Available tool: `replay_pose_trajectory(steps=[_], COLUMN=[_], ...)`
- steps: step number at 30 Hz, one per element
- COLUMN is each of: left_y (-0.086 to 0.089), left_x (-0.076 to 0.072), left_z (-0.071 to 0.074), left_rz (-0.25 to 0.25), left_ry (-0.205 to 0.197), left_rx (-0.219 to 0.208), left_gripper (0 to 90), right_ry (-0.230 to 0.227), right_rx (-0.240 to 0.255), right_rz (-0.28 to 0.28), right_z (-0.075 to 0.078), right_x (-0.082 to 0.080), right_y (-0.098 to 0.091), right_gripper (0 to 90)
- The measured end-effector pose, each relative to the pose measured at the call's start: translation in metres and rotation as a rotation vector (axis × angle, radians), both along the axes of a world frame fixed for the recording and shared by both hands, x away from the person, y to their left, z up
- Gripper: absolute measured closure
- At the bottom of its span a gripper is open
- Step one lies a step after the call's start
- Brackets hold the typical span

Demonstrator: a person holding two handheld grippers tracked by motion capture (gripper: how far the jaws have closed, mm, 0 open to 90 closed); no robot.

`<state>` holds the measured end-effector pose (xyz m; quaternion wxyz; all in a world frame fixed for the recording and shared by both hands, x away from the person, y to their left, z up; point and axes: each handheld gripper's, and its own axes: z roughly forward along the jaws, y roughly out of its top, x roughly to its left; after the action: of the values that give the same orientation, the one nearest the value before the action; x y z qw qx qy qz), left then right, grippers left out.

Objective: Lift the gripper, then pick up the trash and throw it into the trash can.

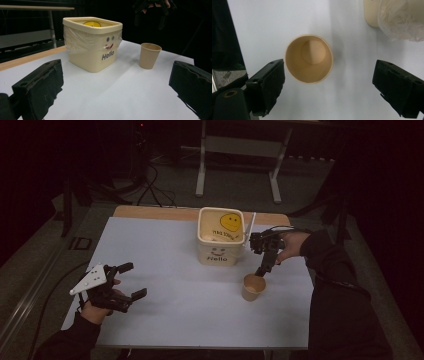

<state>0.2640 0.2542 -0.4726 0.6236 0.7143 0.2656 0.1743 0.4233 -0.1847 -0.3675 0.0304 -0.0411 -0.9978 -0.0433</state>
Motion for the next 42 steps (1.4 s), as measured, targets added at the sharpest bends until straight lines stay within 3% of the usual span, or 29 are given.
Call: replay_pose_trajectory(steps=[14, 20, 27, 42], left_y=[0.001, 0.001, 0.001, 0.001], left_x=[0.000, 0.000, 0.000, -0.001], left_z=[0.000, 0.000, 0.000, 0.001], left_rz=[-0.002, -0.005, -0.007, -0.013], left_ry=[-0.002, -0.002, -0.002, 0.004], left_rx=[-0.003, -0.003, -0.005, -0.017], left_gripper=[0.6, 0.6, 0.6, 0.6], right_ry=[-0.012, -0.014, -0.025, -0.052], right_rx=[0.020, 0.079, 0.110, 0.144], right_rz=[0.038, 0.063, 0.083, 0.047], right_z=[0.022, 0.035, 0.043, 0.050], right_x=[-0.012, -0.020, -0.026, -0.031], right_y=[0.010, 0.015, 0.018, 0.011], right_gripper=[10.8, 10.0, 10.0, 9.9])
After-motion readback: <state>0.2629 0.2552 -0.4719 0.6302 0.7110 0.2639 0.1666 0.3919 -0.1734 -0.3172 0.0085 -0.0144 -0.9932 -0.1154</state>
